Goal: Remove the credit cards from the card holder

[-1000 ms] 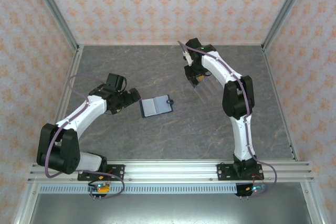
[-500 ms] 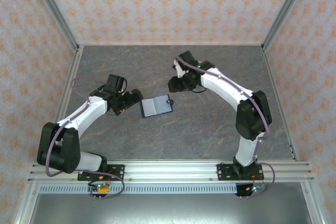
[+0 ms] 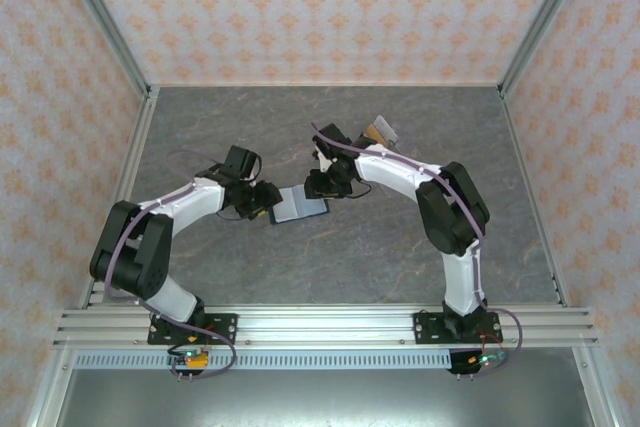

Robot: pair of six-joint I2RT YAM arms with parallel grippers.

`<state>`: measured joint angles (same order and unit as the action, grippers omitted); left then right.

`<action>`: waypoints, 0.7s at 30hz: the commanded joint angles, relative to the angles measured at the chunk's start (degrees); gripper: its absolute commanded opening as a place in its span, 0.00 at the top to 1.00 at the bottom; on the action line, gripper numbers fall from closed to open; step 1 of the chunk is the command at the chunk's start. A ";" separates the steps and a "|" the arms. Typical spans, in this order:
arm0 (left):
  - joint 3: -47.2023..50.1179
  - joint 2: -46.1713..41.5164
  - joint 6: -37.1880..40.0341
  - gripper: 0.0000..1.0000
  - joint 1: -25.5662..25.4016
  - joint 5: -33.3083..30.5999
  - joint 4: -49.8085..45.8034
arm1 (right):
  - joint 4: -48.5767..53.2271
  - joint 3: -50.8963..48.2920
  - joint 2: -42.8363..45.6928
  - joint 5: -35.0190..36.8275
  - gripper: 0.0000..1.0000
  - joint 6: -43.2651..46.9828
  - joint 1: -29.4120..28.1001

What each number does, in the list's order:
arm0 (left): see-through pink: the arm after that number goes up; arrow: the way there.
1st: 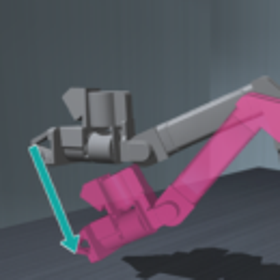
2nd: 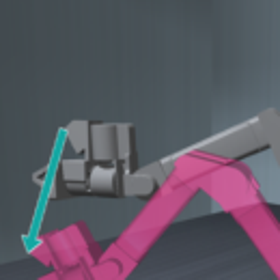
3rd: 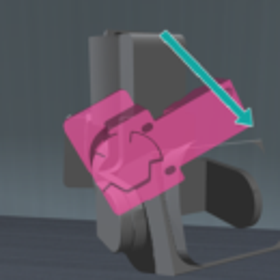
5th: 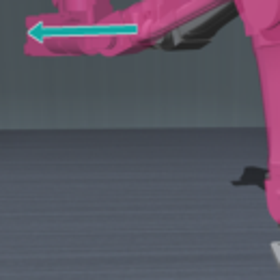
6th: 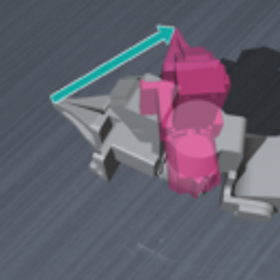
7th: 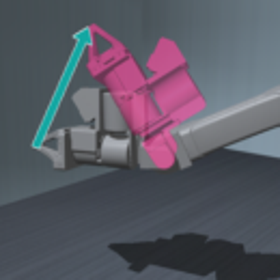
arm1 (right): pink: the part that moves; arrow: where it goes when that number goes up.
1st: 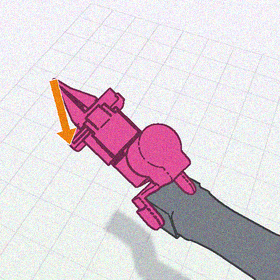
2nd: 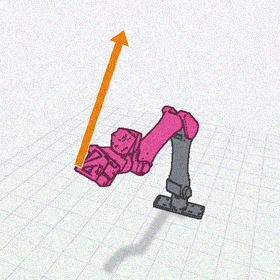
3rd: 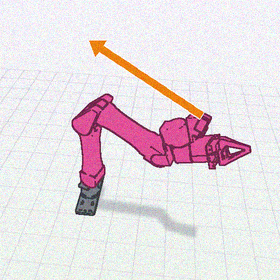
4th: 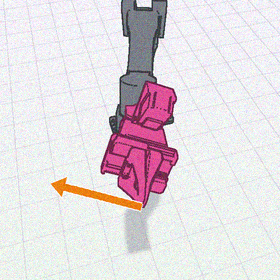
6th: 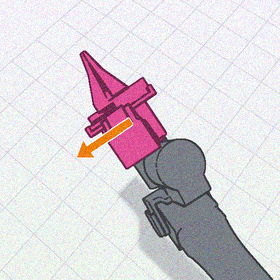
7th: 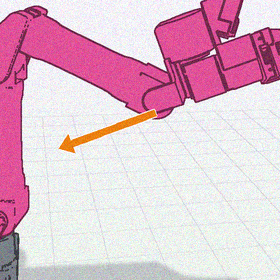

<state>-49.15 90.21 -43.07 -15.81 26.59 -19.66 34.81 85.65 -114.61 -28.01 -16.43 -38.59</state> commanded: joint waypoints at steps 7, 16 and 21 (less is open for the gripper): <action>-2.75 4.02 0.09 0.71 -0.14 2.36 3.98 | -0.36 -0.40 -2.53 -0.11 0.59 -1.47 -0.27; -3.16 6.13 -0.17 0.88 -0.14 7.69 8.65 | 0.30 -1.19 -4.21 -0.88 0.62 -1.43 -0.35; -3.98 6.80 0.10 0.93 -0.49 10.59 10.35 | -0.05 -2.15 -4.92 -1.09 0.63 -1.96 -0.45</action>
<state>-51.31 96.31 -43.46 -15.77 34.22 -12.08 34.22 84.71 -118.15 -28.58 -17.43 -38.59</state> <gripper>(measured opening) 0.077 0.369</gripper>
